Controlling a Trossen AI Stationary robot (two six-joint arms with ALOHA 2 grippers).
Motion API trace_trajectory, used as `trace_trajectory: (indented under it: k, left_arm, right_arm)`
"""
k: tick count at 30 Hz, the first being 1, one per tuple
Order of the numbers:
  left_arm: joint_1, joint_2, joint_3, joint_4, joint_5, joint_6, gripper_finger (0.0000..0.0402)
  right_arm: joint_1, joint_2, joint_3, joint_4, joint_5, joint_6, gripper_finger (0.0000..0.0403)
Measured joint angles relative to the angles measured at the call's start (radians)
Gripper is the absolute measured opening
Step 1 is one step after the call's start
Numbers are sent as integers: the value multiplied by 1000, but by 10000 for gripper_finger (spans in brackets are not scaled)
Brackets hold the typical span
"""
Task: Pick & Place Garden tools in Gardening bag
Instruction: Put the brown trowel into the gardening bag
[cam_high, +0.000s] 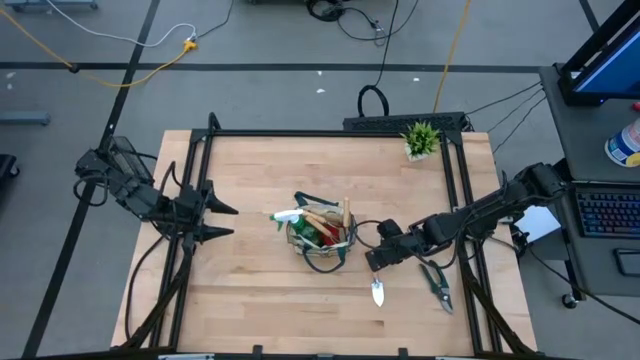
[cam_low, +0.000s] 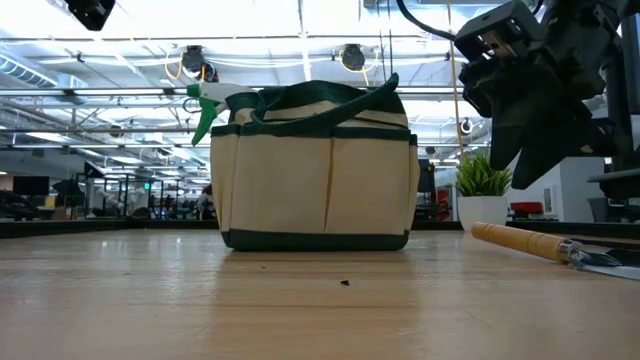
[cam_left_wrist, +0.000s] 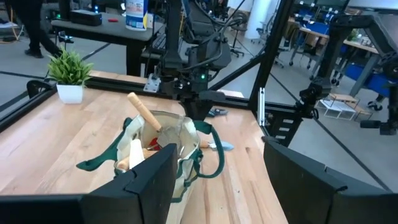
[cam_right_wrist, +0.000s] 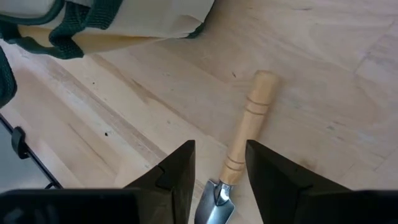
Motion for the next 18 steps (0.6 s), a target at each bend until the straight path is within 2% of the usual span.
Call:
trace_trajectory:
  k: [13,18]
  left_arm:
    - [0,0,0,-1,0,2,243]
    - [0,0,0,-1,0,3,243]
  right_arm:
    - [5,0,0,-7,26,18,132]
    - [5,54,-1,4,21,19,132]
